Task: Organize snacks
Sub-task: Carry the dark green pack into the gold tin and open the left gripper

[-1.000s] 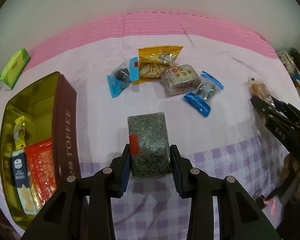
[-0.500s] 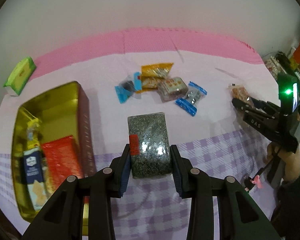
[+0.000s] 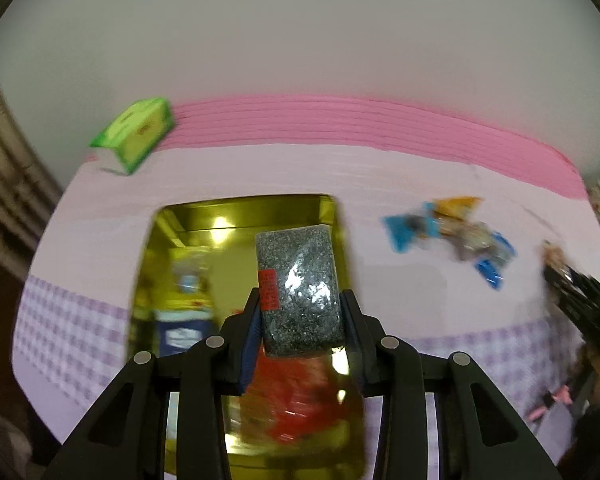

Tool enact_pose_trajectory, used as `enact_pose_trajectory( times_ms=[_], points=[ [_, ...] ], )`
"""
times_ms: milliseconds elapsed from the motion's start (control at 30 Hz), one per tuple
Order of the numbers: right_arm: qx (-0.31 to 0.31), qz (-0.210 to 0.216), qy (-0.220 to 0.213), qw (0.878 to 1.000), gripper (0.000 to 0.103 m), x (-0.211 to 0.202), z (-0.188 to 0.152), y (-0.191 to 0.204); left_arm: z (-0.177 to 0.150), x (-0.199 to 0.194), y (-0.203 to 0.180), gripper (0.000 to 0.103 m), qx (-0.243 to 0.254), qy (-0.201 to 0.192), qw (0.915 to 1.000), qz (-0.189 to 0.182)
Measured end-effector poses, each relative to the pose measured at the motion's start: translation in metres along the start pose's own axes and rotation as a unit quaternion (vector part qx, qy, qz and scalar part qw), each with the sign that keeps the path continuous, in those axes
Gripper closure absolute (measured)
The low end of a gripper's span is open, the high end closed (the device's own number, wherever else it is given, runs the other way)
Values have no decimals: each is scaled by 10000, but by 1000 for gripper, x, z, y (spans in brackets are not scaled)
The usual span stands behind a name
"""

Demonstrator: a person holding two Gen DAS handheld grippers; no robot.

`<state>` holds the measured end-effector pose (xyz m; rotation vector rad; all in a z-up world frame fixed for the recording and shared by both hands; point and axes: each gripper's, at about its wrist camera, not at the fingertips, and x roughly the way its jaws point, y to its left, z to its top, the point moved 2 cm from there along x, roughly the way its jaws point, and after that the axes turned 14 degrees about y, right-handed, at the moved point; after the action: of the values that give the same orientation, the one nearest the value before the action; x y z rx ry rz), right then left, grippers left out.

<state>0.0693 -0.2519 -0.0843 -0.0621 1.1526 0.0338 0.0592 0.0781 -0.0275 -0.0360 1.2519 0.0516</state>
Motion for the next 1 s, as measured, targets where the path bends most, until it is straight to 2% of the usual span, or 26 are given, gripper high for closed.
enact_pose_trajectory(
  times_ms=[167, 300, 633, 1000],
  points=[
    [1, -2, 1, 10000, 64, 0, 0, 0, 14, 22, 30, 65, -179, 175, 9993, 281],
    [1, -4, 1, 10000, 64, 0, 0, 0, 23, 40, 42, 65, -186, 329, 9986, 372],
    [4, -5, 3, 10000, 64, 0, 0, 1, 31, 64, 36, 65, 45, 593, 9970, 500],
    [8, -10, 4, 10000, 64, 0, 0, 0, 28, 81, 37, 65, 63, 819, 9953, 504]
  ],
)
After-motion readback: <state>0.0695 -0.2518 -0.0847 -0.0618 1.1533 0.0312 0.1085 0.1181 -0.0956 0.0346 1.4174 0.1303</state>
